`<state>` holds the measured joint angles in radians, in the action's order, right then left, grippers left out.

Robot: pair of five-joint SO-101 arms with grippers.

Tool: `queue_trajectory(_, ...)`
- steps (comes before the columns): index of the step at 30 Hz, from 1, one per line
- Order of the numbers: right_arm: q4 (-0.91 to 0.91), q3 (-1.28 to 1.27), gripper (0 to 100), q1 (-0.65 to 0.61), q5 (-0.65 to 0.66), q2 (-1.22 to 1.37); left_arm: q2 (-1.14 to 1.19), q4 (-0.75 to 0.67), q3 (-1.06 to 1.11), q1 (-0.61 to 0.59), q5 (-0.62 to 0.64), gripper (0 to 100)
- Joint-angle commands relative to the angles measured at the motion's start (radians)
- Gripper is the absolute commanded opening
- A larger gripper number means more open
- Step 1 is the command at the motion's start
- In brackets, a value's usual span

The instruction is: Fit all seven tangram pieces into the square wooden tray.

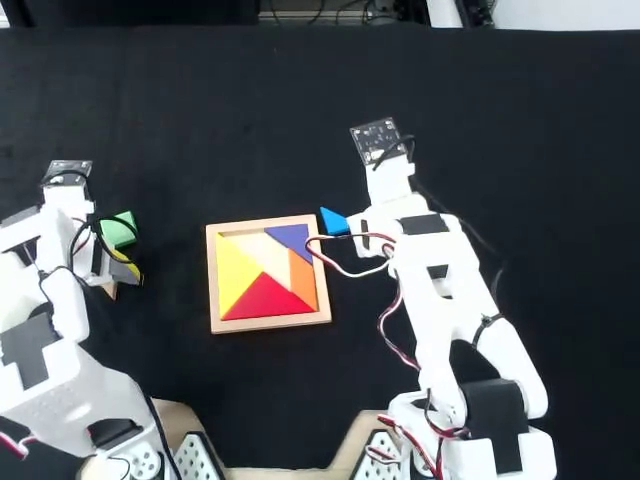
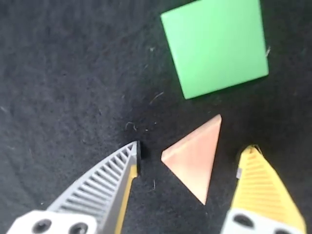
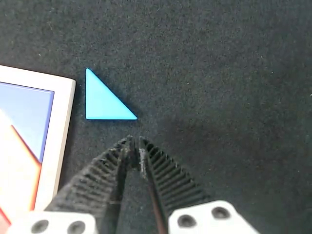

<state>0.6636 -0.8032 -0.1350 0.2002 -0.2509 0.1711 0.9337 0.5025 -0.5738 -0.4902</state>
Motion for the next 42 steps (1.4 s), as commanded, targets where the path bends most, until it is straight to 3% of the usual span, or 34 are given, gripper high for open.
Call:
queue_trajectory(1,-0.018,0.002,1.1,-0.017,0.011,-0.045,-0.044,0.000,-0.013,0.054,0.017,32)
queue_trajectory(6,-0.018,0.002,1.1,-0.017,0.011,-0.045,-0.018,0.009,-0.021,0.062,0.018,31)
queue_trajectory(12,-0.018,0.002,1.1,-0.017,0.011,-0.045,-0.012,0.038,-0.025,0.061,0.017,23)
queue_trajectory(38,-0.018,0.004,1.1,-0.017,0.011,-0.045,-0.009,0.072,-0.038,0.062,0.020,23)
queue_trajectory(42,-0.020,0.004,1.1,-0.017,0.011,-0.045,-0.009,0.072,-0.038,0.079,0.020,12)
